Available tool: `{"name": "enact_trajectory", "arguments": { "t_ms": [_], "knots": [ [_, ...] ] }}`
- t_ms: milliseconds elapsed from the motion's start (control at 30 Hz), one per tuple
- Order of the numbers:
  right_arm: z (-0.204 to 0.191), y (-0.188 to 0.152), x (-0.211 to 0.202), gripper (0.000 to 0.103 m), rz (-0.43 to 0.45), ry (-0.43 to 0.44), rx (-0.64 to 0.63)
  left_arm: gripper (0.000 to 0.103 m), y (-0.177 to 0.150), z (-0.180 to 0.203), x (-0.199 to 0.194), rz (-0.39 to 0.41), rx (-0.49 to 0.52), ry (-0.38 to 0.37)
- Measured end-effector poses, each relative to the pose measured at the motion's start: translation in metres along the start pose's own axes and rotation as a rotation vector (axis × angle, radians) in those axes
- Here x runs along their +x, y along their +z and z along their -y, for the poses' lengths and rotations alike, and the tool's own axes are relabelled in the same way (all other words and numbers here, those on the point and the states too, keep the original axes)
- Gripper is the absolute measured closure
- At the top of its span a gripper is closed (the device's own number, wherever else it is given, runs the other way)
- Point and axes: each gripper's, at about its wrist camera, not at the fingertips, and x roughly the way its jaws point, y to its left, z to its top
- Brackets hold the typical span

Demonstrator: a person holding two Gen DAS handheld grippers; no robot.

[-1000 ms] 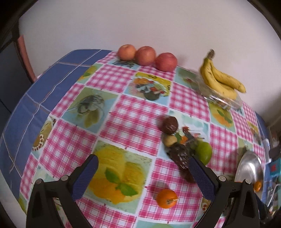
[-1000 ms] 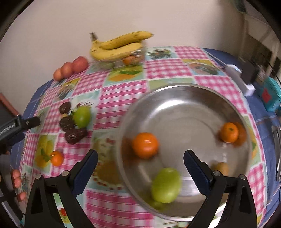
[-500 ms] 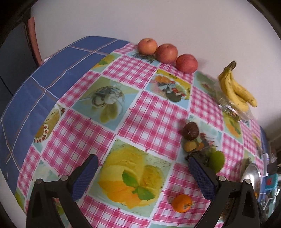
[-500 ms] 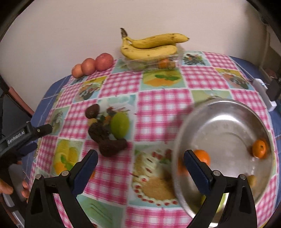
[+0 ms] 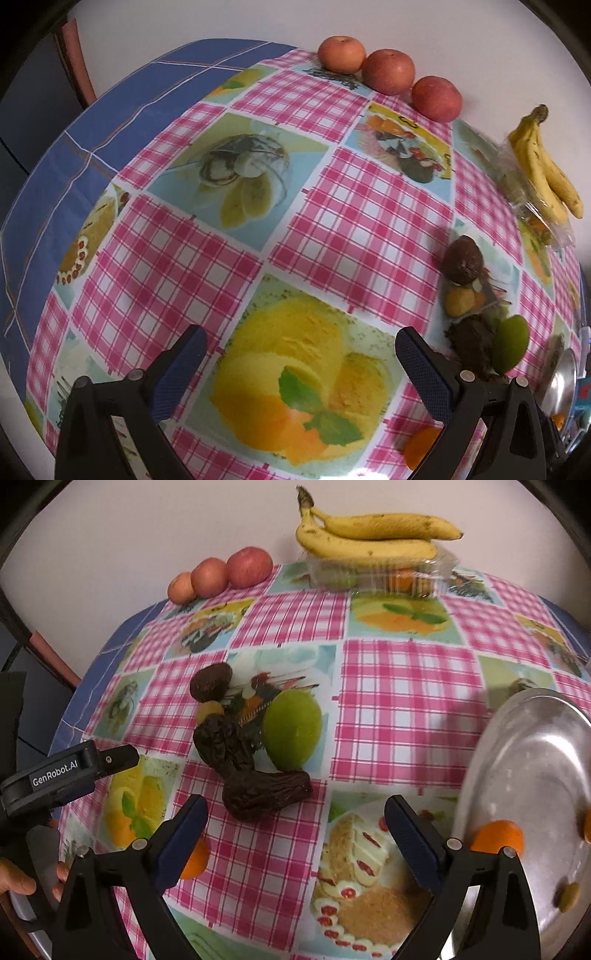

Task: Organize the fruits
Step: 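Grasp a dark brown date with the right tool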

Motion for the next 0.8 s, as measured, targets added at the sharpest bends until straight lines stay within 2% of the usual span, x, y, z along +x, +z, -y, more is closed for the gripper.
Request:
{"name": "enact_trajectory", "arguments": {
  "t_ms": [33, 100, 233, 300, 467, 700, 800],
  "knots": [
    [-0.001, 0.001, 0.003, 0.007, -0.002, -0.001, -0.008, 0.0, 0.001, -0.001, 0.002, -0.002, -0.003, 0.001],
    [-0.003, 0.002, 0.007, 0.019, -0.003, -0.001, -0.021, 0.0, 0.002, -0.004, 0.004, -0.004, -0.011, 0.002],
    [-0.006, 0.004, 0.011, 0.022, 0.002, -0.006, -0.051, 0.0, 0.005, -0.006, 0.007, -0.01, -0.023, 0.001],
    [-0.007, 0.004, 0.012, 0.031, 0.003, 0.008, -0.061, 0.0, 0.006, -0.006, 0.008, -0.014, -0.019, -0.004],
    [-0.004, 0.005, 0.012, 0.045, 0.007, 0.025, -0.041, 0.0, 0.004, 0.003, 0.009, -0.029, 0.001, -0.015],
    [0.002, 0.0, 0.007, 0.045, -0.006, 0.019, -0.029, 0.0, -0.001, 0.013, 0.006, -0.05, 0.011, -0.053],
    [0.001, -0.006, 0.0, 0.045, -0.014, -0.014, -0.049, 0.0, -0.004, 0.017, 0.0, -0.05, 0.012, -0.066]
  ]
}}
